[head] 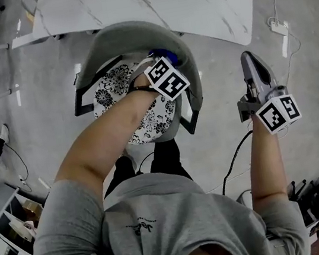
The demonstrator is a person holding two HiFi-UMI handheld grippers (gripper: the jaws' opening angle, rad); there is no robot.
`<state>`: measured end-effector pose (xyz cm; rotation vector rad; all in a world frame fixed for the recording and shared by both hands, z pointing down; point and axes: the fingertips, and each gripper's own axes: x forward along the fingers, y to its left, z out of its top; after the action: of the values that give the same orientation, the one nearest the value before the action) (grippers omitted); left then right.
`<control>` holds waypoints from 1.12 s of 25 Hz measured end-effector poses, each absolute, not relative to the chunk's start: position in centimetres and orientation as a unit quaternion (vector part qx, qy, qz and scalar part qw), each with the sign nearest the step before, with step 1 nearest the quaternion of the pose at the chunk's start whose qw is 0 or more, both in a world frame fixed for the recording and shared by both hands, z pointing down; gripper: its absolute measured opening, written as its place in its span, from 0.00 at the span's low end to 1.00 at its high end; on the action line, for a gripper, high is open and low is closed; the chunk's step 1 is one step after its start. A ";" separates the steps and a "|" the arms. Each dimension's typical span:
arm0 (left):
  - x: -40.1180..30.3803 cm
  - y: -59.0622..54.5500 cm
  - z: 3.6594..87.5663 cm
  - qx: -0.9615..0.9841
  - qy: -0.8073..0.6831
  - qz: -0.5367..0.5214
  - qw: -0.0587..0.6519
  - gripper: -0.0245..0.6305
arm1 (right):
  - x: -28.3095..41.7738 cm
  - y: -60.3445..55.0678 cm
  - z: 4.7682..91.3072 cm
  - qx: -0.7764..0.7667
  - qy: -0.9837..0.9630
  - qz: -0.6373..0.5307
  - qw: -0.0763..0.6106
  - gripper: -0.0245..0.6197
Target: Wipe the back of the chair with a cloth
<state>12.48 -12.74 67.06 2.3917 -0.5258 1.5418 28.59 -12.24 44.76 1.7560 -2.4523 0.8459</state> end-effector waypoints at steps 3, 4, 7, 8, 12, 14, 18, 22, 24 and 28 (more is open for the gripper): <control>14.3 -10.4 66.9 0.829 -0.128 0.540 0.070 0.23 | 28.6 -11.7 44.7 0.562 -0.782 0.269 0.002 0.04; 14.9 -9.6 66.8 0.831 -0.111 0.543 0.053 0.23 | 28.5 -11.5 44.7 0.563 -0.782 0.268 0.001 0.04; 16.4 -6.7 66.6 0.840 -0.057 0.539 0.008 0.23 | 27.9 -10.8 44.6 0.562 -0.783 0.267 0.003 0.04; 16.8 -5.7 66.6 0.844 -0.041 0.535 0.001 0.23 | 27.7 -10.5 44.5 0.562 -0.783 0.267 0.006 0.04; 16.5 -4.8 65.8 0.865 -0.051 0.495 0.068 0.23 | 26.6 -9.7 43.9 0.563 -0.784 0.261 0.018 0.04; 14.7 -5.9 65.1 0.871 -0.089 0.464 0.136 0.23 | 26.0 -9.4 43.4 0.565 -0.784 0.255 0.021 0.04; 6.4 -9.0 66.1 0.835 -0.210 0.407 0.304 0.23 | 23.6 -9.0 42.8 0.565 -0.786 0.252 0.023 0.04; -4.7 -11.3 69.0 0.769 -0.327 0.381 0.396 0.23 | 20.0 -8.8 42.9 0.555 -0.792 0.253 0.029 0.04; -9.2 -12.3 69.8 0.744 -0.368 0.370 0.417 0.23 | 18.3 -9.0 43.1 0.549 -0.795 0.255 0.031 0.04; -14.7 -13.4 70.8 0.706 -0.421 0.347 0.452 0.23 | 15.6 -9.7 43.6 0.536 -0.801 0.263 0.034 0.04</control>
<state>-14.68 -13.41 70.85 1.7440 -1.0395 0.8579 15.56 -9.68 43.62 1.6485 -2.4633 0.8098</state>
